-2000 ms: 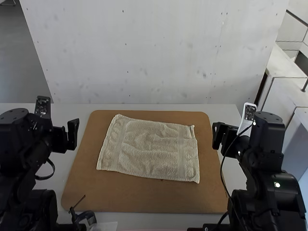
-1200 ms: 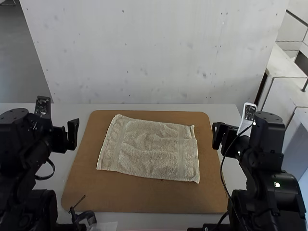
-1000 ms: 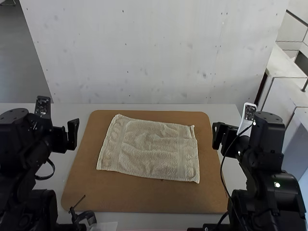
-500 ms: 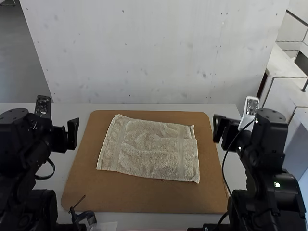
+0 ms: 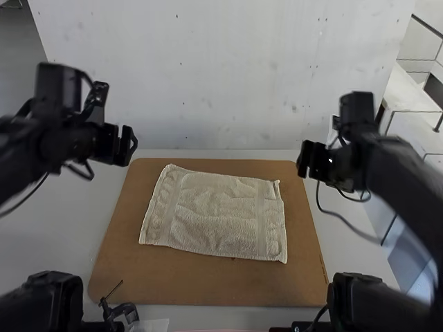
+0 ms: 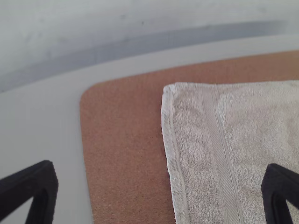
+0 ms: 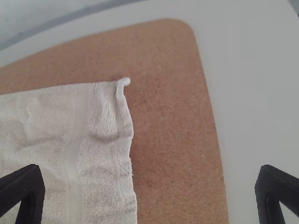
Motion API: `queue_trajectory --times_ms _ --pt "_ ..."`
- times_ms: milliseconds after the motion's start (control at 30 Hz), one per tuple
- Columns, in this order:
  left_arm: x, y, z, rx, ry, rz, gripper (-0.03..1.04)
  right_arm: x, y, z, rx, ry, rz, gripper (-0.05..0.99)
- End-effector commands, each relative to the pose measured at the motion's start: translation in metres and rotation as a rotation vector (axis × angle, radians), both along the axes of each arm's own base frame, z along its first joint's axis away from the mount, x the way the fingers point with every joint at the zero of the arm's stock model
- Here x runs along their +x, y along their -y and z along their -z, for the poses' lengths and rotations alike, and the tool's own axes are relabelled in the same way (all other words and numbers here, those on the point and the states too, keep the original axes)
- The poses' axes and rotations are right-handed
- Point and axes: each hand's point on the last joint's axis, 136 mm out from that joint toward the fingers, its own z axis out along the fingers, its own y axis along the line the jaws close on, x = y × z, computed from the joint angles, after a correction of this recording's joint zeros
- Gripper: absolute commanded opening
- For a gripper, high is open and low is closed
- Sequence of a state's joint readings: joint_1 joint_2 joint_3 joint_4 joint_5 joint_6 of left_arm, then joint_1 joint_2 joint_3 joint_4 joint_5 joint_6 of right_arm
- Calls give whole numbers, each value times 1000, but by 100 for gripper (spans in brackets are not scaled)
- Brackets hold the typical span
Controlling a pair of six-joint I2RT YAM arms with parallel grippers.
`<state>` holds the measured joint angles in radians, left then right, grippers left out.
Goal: Fold the towel.
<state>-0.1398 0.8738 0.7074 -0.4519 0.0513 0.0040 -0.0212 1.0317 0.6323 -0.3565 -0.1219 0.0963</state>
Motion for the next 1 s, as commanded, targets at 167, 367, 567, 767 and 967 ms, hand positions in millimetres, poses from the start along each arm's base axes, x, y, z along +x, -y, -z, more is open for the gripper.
queue_trajectory --times_ms 167,367,567,767,967 --pt "57 -3 49 65 -184 -46 98 53 -13 64 -1 -274 -37 96" --pt "60 2 55 64 -203 -38 97 84 -34 112 -14 -400 -84 96" --pt "60 3 48 63 -181 -32 97 104 -57 147 -38 -466 -129 96" --pt "63 2 49 71 -179 -34 97 116 -60 172 -96 -497 -122 90" --pt "70 3 63 78 -212 -32 97 108 -61 191 -185 -574 -128 42"
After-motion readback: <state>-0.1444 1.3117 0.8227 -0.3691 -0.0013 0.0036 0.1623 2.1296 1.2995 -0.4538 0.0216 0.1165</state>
